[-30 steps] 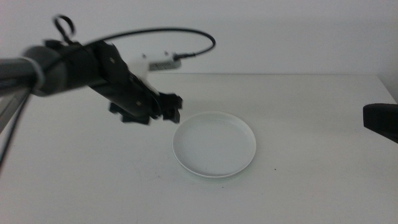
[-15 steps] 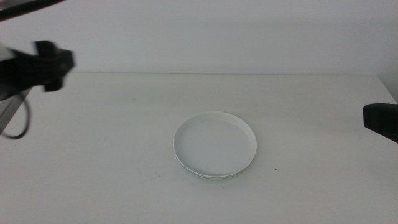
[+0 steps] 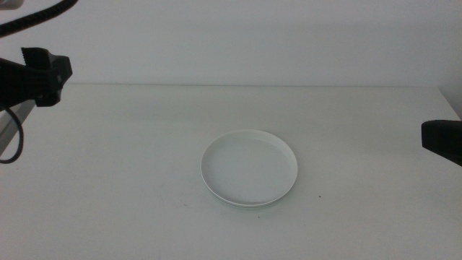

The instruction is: Stack the three bowls on top of each other.

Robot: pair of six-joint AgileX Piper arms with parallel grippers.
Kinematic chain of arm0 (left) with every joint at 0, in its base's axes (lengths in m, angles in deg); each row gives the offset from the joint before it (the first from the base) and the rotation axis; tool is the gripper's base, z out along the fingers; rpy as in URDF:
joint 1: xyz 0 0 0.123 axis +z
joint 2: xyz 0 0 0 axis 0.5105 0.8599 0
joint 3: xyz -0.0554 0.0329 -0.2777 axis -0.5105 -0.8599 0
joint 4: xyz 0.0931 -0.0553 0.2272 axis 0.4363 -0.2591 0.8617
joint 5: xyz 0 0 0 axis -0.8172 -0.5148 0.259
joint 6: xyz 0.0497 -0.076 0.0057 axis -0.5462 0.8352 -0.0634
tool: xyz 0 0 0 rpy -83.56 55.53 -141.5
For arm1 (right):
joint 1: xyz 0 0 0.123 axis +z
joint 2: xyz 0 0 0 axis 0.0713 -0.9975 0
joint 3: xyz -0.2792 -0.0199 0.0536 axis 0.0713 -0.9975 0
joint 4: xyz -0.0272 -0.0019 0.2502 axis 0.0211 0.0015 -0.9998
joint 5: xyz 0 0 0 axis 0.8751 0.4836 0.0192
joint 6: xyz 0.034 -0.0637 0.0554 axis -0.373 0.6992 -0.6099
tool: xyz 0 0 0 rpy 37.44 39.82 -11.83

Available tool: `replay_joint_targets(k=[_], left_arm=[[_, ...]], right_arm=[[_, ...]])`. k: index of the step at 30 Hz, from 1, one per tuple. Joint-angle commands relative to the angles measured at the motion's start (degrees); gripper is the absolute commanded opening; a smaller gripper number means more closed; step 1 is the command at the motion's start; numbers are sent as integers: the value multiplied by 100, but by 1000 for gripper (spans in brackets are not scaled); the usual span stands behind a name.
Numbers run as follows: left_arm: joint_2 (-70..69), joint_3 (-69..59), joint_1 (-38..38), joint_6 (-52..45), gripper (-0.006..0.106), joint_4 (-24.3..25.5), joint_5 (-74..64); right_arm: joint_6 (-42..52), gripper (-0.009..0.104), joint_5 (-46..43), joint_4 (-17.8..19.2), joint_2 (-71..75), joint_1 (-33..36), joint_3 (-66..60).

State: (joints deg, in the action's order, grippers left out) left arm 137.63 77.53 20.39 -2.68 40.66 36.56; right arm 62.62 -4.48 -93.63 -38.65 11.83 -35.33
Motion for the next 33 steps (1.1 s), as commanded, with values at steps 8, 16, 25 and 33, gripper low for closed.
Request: replay_joint_targets(k=[8, 16, 25, 33], left_arm=[[-13, -20, 1, -8, 94, 4, 79], [-13, -20, 1, -8, 94, 4, 79], [-13, -20, 1, -8, 94, 4, 79], [-163, -38, 19, -8, 94, 61, 32]], right_arm=[[-931, 93, -1570, 953, 267, -710, -549], [-2434, 93, -3221, 2189, 1264, -1248, -1741], [-2674, 93, -3317, 2165, 1392, -1248, -1831], [-2674, 93, -3317, 2165, 1392, -1248, -1831]])
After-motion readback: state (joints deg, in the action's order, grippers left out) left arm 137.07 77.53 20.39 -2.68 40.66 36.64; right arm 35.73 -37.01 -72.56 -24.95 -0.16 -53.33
